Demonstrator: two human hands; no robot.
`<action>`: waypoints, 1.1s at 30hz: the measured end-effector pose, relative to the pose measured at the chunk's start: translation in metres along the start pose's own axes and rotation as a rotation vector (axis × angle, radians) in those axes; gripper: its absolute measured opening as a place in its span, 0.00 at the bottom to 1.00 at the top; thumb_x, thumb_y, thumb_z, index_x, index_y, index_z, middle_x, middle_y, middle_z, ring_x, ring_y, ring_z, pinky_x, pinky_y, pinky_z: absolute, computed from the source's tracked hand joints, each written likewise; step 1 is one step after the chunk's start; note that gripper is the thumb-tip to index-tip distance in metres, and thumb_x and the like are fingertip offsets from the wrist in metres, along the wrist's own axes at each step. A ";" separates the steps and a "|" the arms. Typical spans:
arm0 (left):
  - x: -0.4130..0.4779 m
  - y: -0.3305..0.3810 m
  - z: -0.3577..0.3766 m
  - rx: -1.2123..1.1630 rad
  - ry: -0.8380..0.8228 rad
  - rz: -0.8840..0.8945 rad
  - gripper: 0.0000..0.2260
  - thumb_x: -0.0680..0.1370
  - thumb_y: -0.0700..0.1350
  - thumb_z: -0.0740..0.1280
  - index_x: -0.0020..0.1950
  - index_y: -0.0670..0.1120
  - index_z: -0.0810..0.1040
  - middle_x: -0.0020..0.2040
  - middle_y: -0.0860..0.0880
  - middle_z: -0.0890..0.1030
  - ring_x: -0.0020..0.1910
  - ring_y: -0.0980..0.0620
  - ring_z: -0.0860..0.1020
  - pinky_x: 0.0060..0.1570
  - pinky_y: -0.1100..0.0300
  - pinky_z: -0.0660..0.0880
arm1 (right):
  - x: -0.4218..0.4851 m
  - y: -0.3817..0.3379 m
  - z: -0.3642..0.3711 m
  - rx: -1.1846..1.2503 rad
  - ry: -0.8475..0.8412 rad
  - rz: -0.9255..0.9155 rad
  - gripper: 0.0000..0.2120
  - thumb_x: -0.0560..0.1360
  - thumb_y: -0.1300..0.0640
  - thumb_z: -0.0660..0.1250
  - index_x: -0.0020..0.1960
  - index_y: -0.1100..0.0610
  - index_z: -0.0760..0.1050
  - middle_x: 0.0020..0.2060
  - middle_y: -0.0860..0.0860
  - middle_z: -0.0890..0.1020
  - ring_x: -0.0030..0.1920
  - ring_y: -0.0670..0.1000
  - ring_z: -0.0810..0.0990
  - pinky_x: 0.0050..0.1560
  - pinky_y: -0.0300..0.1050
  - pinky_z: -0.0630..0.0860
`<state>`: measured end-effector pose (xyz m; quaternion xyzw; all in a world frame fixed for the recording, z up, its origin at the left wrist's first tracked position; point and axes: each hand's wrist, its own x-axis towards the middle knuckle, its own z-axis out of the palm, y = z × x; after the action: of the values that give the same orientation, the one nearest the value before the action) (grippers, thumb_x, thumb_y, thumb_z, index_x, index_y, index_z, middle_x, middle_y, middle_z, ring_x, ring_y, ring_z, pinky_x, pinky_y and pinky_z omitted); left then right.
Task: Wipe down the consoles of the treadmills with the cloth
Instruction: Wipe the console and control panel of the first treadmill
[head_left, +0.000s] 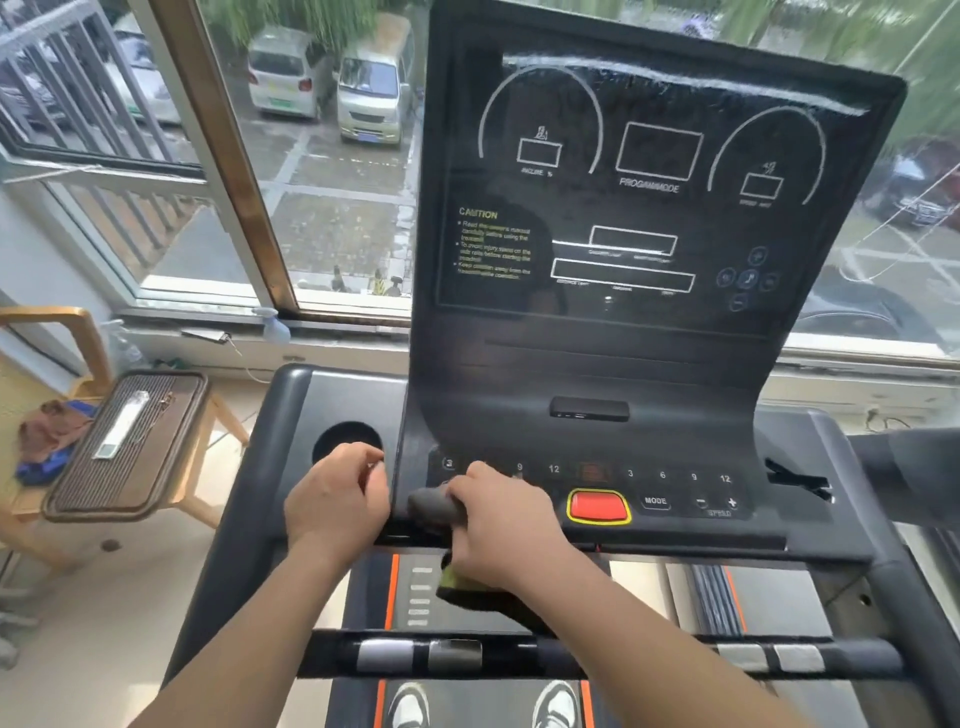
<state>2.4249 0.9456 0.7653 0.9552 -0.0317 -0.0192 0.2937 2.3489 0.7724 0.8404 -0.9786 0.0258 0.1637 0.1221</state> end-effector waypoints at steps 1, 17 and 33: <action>0.001 0.004 0.001 -0.034 -0.002 -0.077 0.06 0.80 0.49 0.65 0.53 0.57 0.81 0.48 0.56 0.83 0.47 0.49 0.80 0.43 0.56 0.71 | -0.008 0.011 -0.004 0.008 -0.023 0.024 0.11 0.75 0.51 0.65 0.57 0.49 0.76 0.55 0.49 0.76 0.56 0.60 0.80 0.49 0.51 0.72; -0.059 0.195 0.081 -0.388 -0.082 0.099 0.10 0.77 0.42 0.71 0.42 0.58 0.81 0.38 0.62 0.82 0.42 0.62 0.80 0.45 0.64 0.73 | -0.064 0.239 -0.022 0.165 0.177 0.211 0.14 0.78 0.44 0.63 0.64 0.39 0.73 0.54 0.44 0.70 0.51 0.54 0.81 0.43 0.47 0.71; -0.085 0.217 0.099 -0.361 -0.039 0.104 0.07 0.79 0.40 0.71 0.49 0.53 0.84 0.42 0.61 0.83 0.46 0.59 0.81 0.46 0.65 0.76 | -0.048 0.264 -0.024 0.085 0.218 0.149 0.18 0.78 0.47 0.62 0.68 0.43 0.72 0.64 0.47 0.72 0.55 0.57 0.82 0.47 0.47 0.73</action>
<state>2.3242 0.7174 0.8068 0.8834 -0.0828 -0.0280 0.4604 2.2873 0.5109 0.8173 -0.9799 0.1184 0.0637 0.1473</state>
